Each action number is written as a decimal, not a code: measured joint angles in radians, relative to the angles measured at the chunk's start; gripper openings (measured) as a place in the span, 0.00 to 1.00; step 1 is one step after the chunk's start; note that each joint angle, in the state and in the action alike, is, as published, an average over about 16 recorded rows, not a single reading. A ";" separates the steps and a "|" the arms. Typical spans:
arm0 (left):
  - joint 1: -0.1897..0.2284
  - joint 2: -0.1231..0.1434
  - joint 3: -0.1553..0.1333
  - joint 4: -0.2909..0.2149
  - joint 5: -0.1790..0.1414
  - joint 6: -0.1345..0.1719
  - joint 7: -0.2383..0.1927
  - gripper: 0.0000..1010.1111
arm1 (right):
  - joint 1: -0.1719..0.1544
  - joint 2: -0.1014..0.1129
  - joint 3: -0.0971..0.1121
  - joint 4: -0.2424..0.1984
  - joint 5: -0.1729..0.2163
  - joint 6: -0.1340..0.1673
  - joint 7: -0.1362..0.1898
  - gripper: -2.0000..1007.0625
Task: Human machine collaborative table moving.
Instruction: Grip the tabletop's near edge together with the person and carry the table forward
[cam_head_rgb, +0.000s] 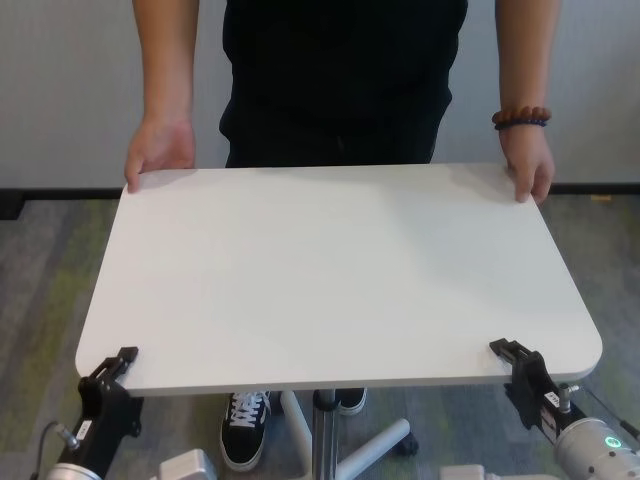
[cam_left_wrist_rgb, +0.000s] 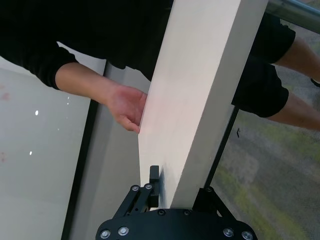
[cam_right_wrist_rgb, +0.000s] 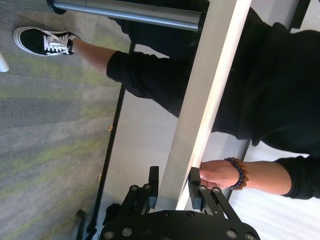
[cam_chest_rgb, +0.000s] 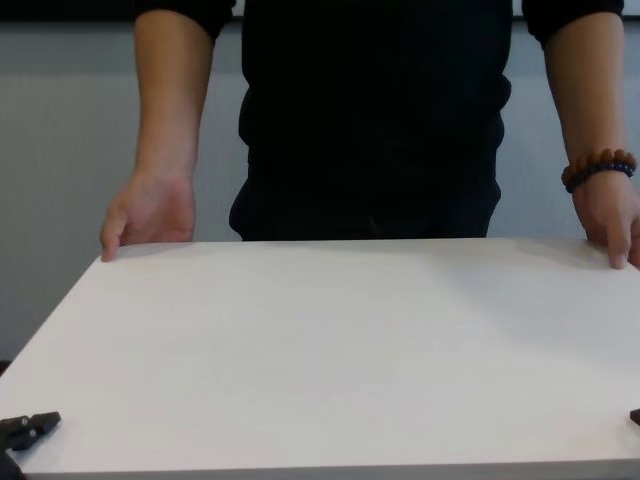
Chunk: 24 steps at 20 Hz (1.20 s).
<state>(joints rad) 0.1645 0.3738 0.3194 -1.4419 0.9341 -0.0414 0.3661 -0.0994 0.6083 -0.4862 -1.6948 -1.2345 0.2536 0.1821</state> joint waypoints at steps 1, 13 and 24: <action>0.000 0.002 0.001 -0.001 0.001 0.000 -0.001 0.27 | 0.001 0.002 -0.003 -0.001 -0.001 -0.002 0.003 0.34; 0.011 0.032 -0.009 -0.057 0.004 0.015 -0.038 0.27 | 0.013 0.018 -0.022 -0.025 0.002 -0.016 0.027 0.34; 0.004 0.040 -0.035 -0.107 -0.020 0.021 -0.083 0.27 | 0.058 0.027 -0.029 -0.061 0.024 -0.042 0.071 0.34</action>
<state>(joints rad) 0.1686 0.4134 0.2844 -1.5489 0.9140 -0.0199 0.2831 -0.0412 0.6350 -0.5149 -1.7558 -1.2102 0.2114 0.2533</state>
